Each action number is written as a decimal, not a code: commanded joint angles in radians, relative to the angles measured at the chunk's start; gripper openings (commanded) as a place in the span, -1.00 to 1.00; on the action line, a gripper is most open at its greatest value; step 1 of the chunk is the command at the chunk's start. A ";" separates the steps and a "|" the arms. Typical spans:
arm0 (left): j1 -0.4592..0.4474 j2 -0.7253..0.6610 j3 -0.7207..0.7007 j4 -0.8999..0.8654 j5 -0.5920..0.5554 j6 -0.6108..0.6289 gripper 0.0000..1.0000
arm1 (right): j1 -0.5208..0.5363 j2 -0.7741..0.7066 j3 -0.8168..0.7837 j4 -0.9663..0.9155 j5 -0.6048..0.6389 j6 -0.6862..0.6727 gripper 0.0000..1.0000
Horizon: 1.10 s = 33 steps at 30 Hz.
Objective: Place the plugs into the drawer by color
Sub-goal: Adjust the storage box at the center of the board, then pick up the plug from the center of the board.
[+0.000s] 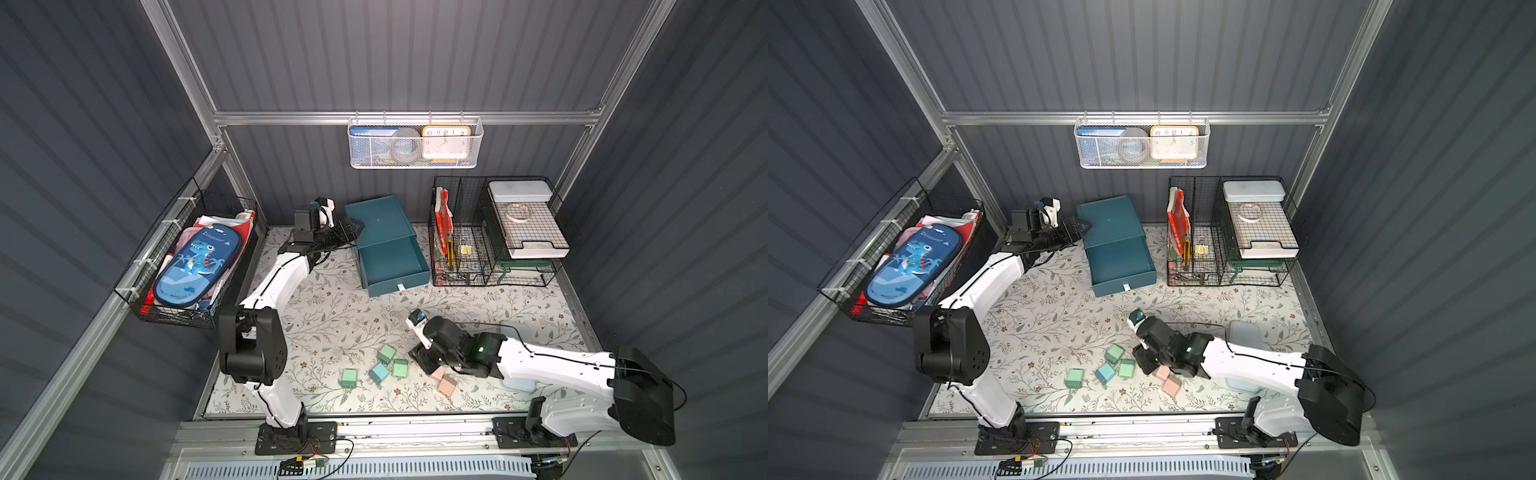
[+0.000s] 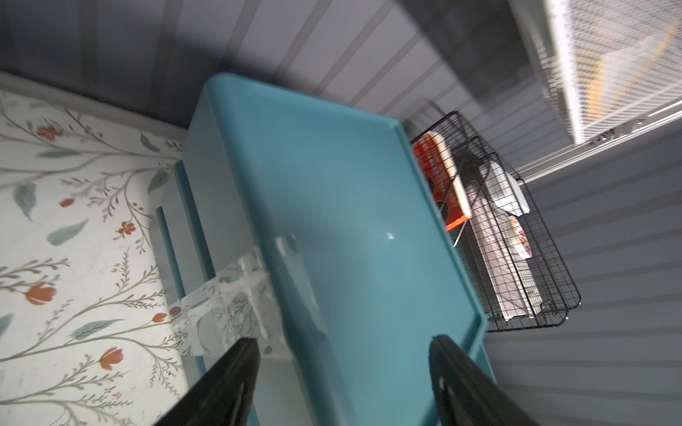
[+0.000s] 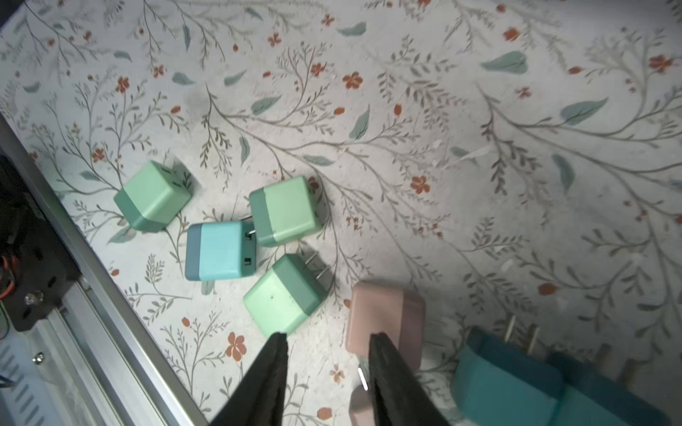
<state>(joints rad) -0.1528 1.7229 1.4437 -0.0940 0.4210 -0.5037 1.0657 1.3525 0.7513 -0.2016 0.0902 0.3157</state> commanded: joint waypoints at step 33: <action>-0.004 -0.114 -0.138 0.000 -0.035 0.052 0.59 | 0.307 0.341 0.275 -0.307 0.473 0.728 0.23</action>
<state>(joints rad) -0.1528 1.6333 1.3079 -0.1036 0.3737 -0.4770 1.3800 1.6772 1.0107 -0.4572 0.5228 1.0241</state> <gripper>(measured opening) 0.796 0.615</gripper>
